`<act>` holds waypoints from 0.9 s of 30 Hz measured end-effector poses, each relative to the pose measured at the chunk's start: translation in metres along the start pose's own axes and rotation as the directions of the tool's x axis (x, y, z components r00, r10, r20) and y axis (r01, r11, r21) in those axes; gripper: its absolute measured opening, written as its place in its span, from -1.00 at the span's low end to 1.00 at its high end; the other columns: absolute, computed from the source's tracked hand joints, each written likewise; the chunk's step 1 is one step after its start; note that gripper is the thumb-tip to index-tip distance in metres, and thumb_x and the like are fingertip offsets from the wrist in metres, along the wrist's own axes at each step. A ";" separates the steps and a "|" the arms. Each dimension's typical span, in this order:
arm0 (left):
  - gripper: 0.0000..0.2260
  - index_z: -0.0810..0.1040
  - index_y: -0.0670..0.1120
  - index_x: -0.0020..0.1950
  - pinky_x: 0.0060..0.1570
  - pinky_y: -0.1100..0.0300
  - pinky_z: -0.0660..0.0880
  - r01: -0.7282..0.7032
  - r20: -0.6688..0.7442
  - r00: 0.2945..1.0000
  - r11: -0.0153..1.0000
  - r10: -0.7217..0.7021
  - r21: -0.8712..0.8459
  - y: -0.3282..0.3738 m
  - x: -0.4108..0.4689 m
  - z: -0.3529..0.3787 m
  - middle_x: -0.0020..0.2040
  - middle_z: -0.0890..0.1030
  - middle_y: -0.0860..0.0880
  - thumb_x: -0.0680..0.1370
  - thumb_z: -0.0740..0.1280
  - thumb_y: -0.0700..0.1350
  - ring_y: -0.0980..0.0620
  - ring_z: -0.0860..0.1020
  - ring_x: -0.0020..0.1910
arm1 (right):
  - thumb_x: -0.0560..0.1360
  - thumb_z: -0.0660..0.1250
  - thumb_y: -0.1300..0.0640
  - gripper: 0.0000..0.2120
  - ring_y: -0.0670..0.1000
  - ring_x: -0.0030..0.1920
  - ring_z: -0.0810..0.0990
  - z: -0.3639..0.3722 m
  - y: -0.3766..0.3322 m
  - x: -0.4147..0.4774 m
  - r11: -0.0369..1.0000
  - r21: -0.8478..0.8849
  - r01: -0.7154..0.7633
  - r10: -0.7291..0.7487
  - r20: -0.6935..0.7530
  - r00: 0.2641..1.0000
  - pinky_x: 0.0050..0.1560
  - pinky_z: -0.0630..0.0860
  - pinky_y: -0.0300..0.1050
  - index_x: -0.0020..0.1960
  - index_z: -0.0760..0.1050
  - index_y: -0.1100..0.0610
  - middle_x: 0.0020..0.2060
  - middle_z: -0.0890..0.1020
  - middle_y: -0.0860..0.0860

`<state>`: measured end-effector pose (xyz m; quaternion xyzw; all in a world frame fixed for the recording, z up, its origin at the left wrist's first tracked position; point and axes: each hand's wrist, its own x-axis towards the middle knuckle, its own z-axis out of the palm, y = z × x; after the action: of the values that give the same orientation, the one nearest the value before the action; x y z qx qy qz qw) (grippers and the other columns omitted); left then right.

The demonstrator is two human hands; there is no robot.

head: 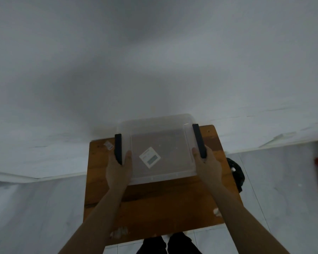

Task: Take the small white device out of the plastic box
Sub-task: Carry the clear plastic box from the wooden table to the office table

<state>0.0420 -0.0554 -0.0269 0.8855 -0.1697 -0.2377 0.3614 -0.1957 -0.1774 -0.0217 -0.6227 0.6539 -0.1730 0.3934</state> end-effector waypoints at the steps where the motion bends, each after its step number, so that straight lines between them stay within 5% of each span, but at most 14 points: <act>1: -0.33 0.27 -0.03 0.50 -0.01 0.00 0.56 -0.018 -0.002 1.000 1.000 0.018 0.020 0.000 0.000 0.002 0.18 0.61 -0.09 0.51 0.23 0.32 -0.11 0.60 0.03 | 0.57 0.16 -0.24 -0.47 -0.18 -0.26 0.55 -0.001 -0.001 0.000 1.000 -0.014 0.000 0.000 -0.003 1.000 -0.37 0.40 -0.28 0.41 0.38 0.06 -0.19 0.55 -0.18; 7: -0.52 0.37 -0.04 0.42 -0.25 0.16 0.41 -0.027 -0.054 0.998 0.993 0.033 0.111 -0.011 -0.008 -0.001 -0.08 0.60 0.00 0.61 0.14 0.21 0.01 0.53 -0.23 | 0.60 0.17 -0.16 -0.58 -0.22 -0.36 0.44 -0.003 -0.003 -0.010 0.998 -0.066 -0.007 0.007 0.001 1.000 -0.41 0.29 -0.34 0.33 0.41 0.08 -0.29 0.48 -0.15; 15: -0.65 0.44 -0.10 -0.05 -0.39 0.17 0.42 0.107 -0.064 0.993 0.993 -0.104 0.047 -0.037 -0.041 -0.018 -0.29 0.55 -0.04 0.58 0.20 0.20 -0.05 0.58 -0.31 | 0.57 0.20 -0.16 -0.73 -0.11 -0.34 0.53 0.002 0.018 -0.040 1.000 -0.004 -0.005 0.006 0.058 0.998 -0.36 0.43 -0.28 0.15 0.43 -0.01 -0.29 0.57 -0.07; 20: -0.64 0.49 -0.06 -0.04 -0.35 0.20 0.41 0.123 -0.122 0.984 0.992 -0.127 -0.037 -0.046 -0.076 -0.039 -0.26 0.58 -0.02 0.55 0.19 0.24 0.01 0.57 -0.29 | 0.53 0.24 -0.13 -0.75 -0.03 -0.15 0.59 -0.003 0.023 -0.067 0.988 0.148 0.055 -0.063 0.048 0.997 -0.22 0.43 -0.23 0.10 0.48 -0.01 -0.19 0.60 -0.03; 24: -0.78 0.47 -0.03 0.05 -0.28 0.17 0.38 0.116 -0.180 0.974 0.987 -0.136 -0.114 -0.038 -0.104 -0.066 -0.20 0.57 0.00 0.60 0.24 0.12 0.03 0.53 -0.23 | 0.58 0.26 -0.01 -0.80 -0.04 -0.18 0.54 -0.010 0.004 -0.073 0.968 0.190 0.163 -0.182 0.082 0.980 -0.23 0.38 -0.26 0.16 0.49 0.04 -0.18 0.57 -0.06; 27: -0.61 0.52 -0.04 0.21 -0.14 0.06 0.49 0.108 -0.274 0.949 0.977 -0.157 -0.186 -0.046 -0.125 -0.084 -0.10 0.62 -0.02 0.54 0.23 0.19 -0.03 0.58 -0.12 | 0.59 0.26 0.01 -0.80 -0.04 -0.19 0.55 -0.009 -0.015 -0.076 0.939 0.249 0.236 -0.276 0.138 0.951 -0.19 0.41 -0.17 0.17 0.51 0.06 -0.19 0.57 -0.06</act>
<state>-0.0096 0.0823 0.0295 0.8863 -0.0346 -0.1442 0.4387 -0.1986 -0.1096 0.0174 -0.6657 0.5062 -0.2431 0.4914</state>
